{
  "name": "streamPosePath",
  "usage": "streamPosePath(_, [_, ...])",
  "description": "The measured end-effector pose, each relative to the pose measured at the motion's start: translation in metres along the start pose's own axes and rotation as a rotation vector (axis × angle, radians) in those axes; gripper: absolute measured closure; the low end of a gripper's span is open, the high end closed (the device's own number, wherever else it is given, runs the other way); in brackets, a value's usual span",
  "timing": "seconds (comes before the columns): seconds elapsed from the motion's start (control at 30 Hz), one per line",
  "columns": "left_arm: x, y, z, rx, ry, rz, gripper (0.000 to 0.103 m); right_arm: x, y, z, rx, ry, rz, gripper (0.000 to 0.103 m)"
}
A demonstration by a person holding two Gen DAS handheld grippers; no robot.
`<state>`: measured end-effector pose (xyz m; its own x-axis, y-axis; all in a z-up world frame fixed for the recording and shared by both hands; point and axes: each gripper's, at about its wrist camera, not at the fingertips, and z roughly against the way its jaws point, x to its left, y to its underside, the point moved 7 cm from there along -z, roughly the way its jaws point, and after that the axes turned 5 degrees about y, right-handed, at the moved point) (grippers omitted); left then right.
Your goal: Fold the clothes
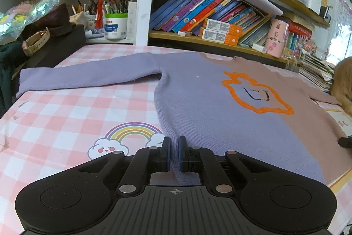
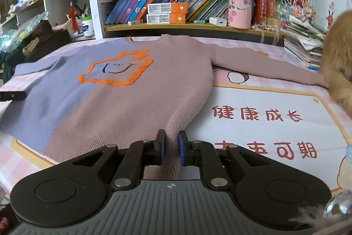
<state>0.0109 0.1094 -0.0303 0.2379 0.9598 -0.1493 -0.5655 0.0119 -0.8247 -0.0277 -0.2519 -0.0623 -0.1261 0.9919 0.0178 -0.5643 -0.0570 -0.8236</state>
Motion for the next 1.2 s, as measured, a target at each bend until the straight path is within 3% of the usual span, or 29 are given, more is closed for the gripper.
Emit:
streamPosePath(0.2, [-0.001,0.0,-0.001,0.002,-0.005,-0.015,0.097,0.001,0.001,0.0,-0.006,0.009,0.008,0.09])
streamPosePath(0.3, [-0.001,0.003,0.004,-0.01,-0.012,0.001,0.094,0.001,0.001,0.003,-0.011,0.019,0.016,0.083])
streamPosePath(0.37, [-0.003,0.004,0.01,-0.022,-0.022,0.003,0.09,0.0,0.001,0.005,-0.016,0.016,0.016,0.072])
streamPosePath(0.4, [-0.006,0.003,0.013,-0.037,-0.023,-0.006,0.081,0.0,0.002,0.006,-0.019,0.015,0.016,0.071])
streamPosePath(0.47, [-0.012,0.001,0.021,-0.068,-0.023,-0.025,0.052,-0.001,0.001,0.008,-0.029,0.02,0.016,0.065])
streamPosePath(0.5, [-0.015,0.0,0.025,-0.083,-0.023,-0.034,0.027,-0.001,0.0,0.009,-0.037,0.024,0.018,0.062])
streamPosePath(0.53, [-0.019,-0.002,0.03,-0.11,-0.03,-0.054,0.019,0.0,-0.002,0.011,-0.046,0.027,0.02,0.057])
streamPosePath(0.6, [-0.026,-0.005,0.036,-0.149,-0.042,-0.1,0.018,0.001,-0.005,0.014,-0.064,0.025,0.026,0.051])
streamPosePath(0.67, [-0.03,-0.008,0.038,-0.159,-0.043,-0.115,0.011,0.005,-0.008,0.016,-0.077,0.024,0.037,0.041])
streamPosePath(0.87, [-0.033,-0.015,0.041,-0.177,-0.04,-0.141,0.003,0.021,-0.024,0.013,-0.119,-0.009,0.103,0.028])
streamPosePath(1.2, [-0.008,-0.023,0.035,-0.159,-0.108,-0.107,0.0,0.054,-0.071,-0.018,-0.167,-0.089,0.174,0.017])
